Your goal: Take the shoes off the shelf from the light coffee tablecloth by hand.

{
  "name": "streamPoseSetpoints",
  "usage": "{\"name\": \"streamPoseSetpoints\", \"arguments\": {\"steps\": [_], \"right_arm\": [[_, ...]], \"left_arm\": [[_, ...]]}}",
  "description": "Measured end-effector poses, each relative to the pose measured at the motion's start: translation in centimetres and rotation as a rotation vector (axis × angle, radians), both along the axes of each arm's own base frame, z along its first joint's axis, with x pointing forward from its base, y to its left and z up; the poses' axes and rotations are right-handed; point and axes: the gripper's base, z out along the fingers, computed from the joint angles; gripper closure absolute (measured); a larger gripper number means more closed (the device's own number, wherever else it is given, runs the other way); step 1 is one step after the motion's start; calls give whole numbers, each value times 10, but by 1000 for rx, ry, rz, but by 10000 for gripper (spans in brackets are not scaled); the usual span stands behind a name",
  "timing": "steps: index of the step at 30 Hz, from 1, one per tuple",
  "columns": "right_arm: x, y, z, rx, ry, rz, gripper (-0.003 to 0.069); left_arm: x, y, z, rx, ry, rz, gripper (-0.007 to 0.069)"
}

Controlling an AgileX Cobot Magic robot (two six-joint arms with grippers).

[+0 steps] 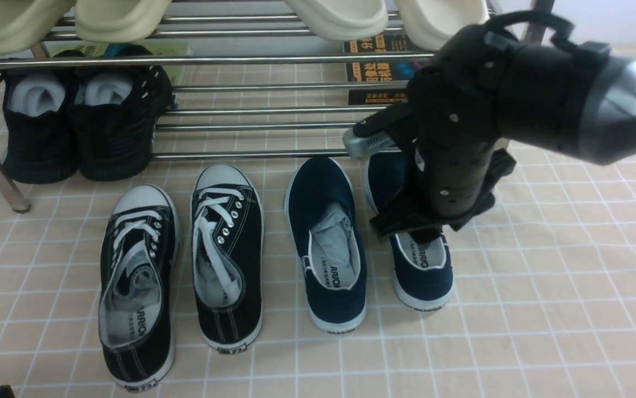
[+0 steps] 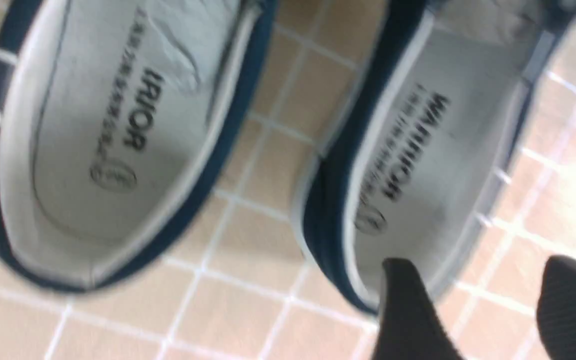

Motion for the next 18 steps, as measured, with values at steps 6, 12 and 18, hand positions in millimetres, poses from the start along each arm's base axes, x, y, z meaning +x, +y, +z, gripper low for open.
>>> {"name": "streamPoseSetpoints", "arguments": {"steps": [6, 12, 18], "right_arm": [[-24, -20, 56, 40, -86, 78, 531], [-65, -49, 120, 157, -214, 140, 673], [-119, -93, 179, 277, -386, 164, 673]], "left_arm": [[0, 0, 0, 0, 0, 0, 383], [0, 0, 0, 0, 0, 0, 383], [0, 0, 0, 1, 0, 0, 383]]}}
